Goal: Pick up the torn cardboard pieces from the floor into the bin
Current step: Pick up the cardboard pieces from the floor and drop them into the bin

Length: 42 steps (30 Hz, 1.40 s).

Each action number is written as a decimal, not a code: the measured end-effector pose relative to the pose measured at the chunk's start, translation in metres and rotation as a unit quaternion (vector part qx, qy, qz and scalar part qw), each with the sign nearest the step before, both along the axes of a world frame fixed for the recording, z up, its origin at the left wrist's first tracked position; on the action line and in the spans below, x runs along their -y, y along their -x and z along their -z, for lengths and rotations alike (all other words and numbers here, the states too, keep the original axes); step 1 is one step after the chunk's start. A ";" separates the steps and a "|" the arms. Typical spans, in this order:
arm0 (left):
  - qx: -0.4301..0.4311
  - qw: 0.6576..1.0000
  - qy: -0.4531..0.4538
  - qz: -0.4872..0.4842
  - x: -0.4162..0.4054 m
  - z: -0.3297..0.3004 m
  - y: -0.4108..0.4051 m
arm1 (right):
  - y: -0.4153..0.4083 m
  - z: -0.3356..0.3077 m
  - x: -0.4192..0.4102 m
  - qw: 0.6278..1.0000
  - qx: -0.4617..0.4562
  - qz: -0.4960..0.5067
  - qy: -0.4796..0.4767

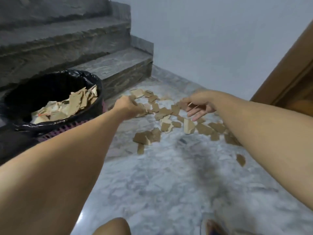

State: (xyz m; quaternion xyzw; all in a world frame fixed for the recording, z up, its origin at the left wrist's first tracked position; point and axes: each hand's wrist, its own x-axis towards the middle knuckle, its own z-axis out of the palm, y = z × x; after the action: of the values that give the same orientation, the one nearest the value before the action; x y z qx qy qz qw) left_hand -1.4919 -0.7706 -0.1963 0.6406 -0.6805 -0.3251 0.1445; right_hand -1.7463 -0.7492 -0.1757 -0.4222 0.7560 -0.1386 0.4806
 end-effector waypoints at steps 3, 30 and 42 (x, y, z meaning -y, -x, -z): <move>0.034 0.997 -0.044 0.060 -0.001 0.027 0.048 | 0.057 0.022 -0.016 0.999 -0.028 0.024 -0.028; 0.248 0.912 -0.094 0.314 0.000 0.224 0.351 | 0.316 0.264 -0.126 0.971 -0.222 0.064 -0.066; 0.322 0.894 -0.010 0.310 0.038 0.279 0.376 | 0.339 0.290 -0.074 0.973 -0.220 0.048 -0.038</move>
State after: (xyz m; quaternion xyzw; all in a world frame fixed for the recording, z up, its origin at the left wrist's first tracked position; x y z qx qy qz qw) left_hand -1.8681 -0.8084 -0.4750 0.4681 -0.8505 -0.1363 -0.1976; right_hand -2.0851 -0.6752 -0.4659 -0.3866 0.8676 -0.0363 0.3106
